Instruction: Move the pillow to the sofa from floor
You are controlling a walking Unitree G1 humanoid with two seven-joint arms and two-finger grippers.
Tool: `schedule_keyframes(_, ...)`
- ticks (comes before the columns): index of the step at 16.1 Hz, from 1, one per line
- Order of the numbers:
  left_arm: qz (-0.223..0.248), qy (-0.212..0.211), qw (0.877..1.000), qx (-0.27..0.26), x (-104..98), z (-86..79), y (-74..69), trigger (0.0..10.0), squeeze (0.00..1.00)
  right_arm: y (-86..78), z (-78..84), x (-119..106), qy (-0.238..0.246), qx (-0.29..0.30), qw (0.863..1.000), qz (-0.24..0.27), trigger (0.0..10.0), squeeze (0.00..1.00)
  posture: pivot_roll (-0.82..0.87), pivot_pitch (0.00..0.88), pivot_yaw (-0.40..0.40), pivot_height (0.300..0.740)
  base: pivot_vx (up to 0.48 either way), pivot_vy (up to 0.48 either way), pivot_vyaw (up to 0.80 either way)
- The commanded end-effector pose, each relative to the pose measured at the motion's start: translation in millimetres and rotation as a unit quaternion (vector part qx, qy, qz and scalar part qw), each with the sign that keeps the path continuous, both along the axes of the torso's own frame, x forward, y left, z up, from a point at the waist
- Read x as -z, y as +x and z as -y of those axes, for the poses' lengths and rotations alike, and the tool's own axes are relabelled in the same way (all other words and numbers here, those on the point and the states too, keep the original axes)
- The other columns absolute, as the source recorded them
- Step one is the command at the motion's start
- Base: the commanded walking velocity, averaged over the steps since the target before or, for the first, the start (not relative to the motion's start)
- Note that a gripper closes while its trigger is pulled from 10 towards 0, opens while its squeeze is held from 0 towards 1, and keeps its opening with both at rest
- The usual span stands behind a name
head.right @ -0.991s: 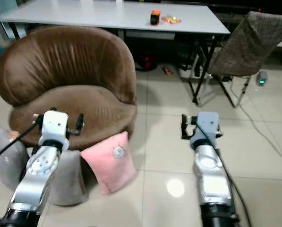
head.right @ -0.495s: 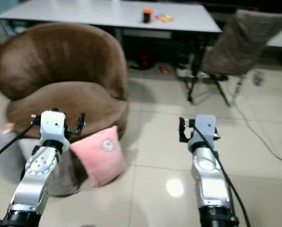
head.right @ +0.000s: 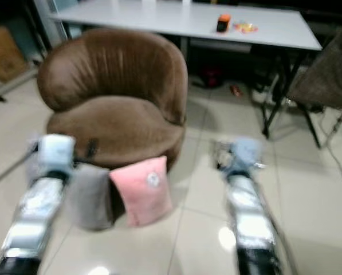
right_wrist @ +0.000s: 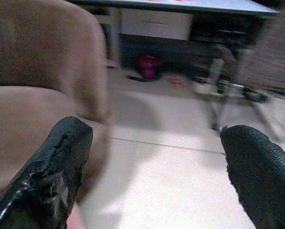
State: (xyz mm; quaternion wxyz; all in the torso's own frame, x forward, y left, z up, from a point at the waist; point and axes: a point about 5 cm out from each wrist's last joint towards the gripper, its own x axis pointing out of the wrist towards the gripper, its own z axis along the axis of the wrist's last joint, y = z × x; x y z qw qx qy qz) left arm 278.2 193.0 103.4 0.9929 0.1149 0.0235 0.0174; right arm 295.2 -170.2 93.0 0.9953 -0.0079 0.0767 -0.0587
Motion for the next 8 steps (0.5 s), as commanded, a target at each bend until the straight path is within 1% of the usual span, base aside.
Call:
schedule_keyframes(1,0.008,-0.006,1.000,0.016,-3.6,10.2,1.8,10.0,0.00,-4.3,15.7,4.1,-0.015,0.021,1.000,-0.012,10.0,0.00,-0.02,0.000,0.014,0.740,0.379,0.000,0.00)
schedule_keyframes(3,0.009,-0.005,1.000,0.016,-3.9,10.2,2.3,10.0,0.00,-3.8,13.8,2.9,-0.028,0.004,1.000,-0.009,10.0,0.00,-0.02,0.000,0.013,0.740,0.379,0.000,0.00)
schedule_keyframes(8,0.009,-0.003,1.000,0.019,-3.8,10.7,2.9,10.0,0.00,-3.0,11.0,3.0,-0.026,-0.005,1.000,-0.007,10.0,0.00,-0.02,0.000,0.010,0.740,0.374,0.000,0.80)
